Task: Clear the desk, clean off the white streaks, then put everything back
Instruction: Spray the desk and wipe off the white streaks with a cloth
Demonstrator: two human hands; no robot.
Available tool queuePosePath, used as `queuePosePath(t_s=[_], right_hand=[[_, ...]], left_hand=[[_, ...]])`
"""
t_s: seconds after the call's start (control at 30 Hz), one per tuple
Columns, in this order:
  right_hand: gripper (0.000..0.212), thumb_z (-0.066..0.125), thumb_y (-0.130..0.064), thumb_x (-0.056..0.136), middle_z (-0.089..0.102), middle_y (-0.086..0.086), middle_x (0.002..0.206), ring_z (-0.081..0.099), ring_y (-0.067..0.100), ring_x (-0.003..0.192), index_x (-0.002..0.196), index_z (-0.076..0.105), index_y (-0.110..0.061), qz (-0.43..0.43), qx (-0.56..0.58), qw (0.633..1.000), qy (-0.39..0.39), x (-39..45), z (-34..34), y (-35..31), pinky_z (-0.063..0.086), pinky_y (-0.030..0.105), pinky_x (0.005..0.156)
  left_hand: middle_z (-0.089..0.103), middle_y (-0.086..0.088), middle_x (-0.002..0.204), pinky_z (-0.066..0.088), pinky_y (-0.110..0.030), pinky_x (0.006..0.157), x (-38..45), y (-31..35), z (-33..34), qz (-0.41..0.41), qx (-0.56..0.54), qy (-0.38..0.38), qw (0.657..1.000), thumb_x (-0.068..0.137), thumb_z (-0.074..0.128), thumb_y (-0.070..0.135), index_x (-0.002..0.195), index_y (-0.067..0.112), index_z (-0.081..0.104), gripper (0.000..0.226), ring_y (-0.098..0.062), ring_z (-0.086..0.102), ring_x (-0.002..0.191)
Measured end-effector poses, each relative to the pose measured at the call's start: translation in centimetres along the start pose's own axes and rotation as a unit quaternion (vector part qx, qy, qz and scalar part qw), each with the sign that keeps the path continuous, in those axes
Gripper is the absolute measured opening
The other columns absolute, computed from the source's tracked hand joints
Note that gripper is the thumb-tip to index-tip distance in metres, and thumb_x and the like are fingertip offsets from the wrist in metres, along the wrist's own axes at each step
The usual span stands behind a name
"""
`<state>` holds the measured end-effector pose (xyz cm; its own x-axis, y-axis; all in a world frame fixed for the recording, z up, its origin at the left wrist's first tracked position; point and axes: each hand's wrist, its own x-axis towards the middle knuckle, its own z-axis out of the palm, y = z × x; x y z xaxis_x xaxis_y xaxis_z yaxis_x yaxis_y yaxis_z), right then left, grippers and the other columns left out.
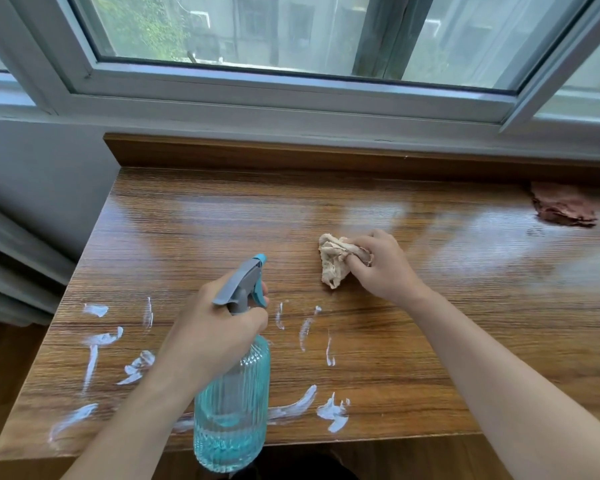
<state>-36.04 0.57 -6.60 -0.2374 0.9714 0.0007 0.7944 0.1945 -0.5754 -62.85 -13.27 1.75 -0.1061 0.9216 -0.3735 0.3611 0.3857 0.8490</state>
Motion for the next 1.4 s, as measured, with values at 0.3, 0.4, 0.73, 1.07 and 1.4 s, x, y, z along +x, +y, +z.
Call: queuePosePath(t_s=[0.3, 0.4, 0.73, 1.07, 1.4], right_hand=[[0.029, 0.065, -0.028, 0.093, 0.058, -0.004, 0.078, 0.050, 0.013, 0.075, 0.071, 0.055, -0.014, 0.014, 0.006, 0.983, 0.181, 1.0, -3.5, -0.4, 0.040, 0.034, 0.067], [0.020, 0.064, -0.037, 0.092, 0.063, 0.000, 0.098, 0.053, 0.023, 0.091, 0.089, 0.062, -0.017, -0.052, -0.143, 0.968, 0.200, 1.5, -3.3, 0.1, 0.043, 0.042, 0.077], [0.042, 0.046, -0.042, 0.102, 0.059, 0.006, 0.122, 0.055, 0.027, 0.109, 0.086, 0.072, -0.013, -0.140, -0.186, 0.965, 0.119, -2.2, -0.9, 1.6, 0.043, 0.040, 0.086], [0.028, 0.052, -0.048, 0.092, 0.047, -0.002, 0.094, 0.044, 0.019, 0.086, 0.098, 0.051, -0.021, -0.141, -0.179, 0.974, 0.002, 0.5, 1.0, 1.4, 0.046, 0.036, 0.076], [0.030, 0.057, -0.013, 0.087, 0.052, 0.009, 0.116, 0.046, 0.029, 0.106, 0.116, 0.059, -0.012, -0.081, -0.151, 0.985, 0.027, 1.0, 3.0, 1.3, 0.047, 0.044, 0.091]], left_hand=[[0.054, -0.004, 0.072, 0.035, -0.039, 0.057, -0.5, 0.6, 0.1, 0.008, -0.004, -0.004, 1.000, 0.085, 0.061, 0.006, 0.092, 0.028, 0.067, 0.024, -0.016, 0.035, 0.053], [0.050, 0.005, 0.061, 0.036, -0.036, 0.056, -0.7, 0.9, 0.3, 0.007, 0.000, 0.005, 1.000, 0.086, 0.060, 0.007, 0.093, 0.029, 0.068, 0.025, -0.013, 0.035, 0.049], [0.052, -0.003, 0.068, 0.035, -0.035, 0.055, -1.3, 1.2, 0.8, 0.021, 0.007, -0.003, 1.000, 0.087, 0.059, 0.007, 0.093, 0.028, 0.066, 0.023, -0.013, 0.033, 0.051], [0.044, 0.008, 0.059, 0.033, -0.036, 0.055, -1.5, 1.1, 1.1, 0.021, 0.009, -0.010, 1.000, 0.088, 0.059, 0.006, 0.093, 0.027, 0.066, 0.023, -0.013, 0.031, 0.050], [0.043, 0.009, 0.056, 0.033, -0.035, 0.053, -1.5, 0.7, 0.8, 0.007, 0.014, 0.002, 1.000, 0.087, 0.058, 0.005, 0.094, 0.029, 0.066, 0.027, -0.013, 0.032, 0.048]])
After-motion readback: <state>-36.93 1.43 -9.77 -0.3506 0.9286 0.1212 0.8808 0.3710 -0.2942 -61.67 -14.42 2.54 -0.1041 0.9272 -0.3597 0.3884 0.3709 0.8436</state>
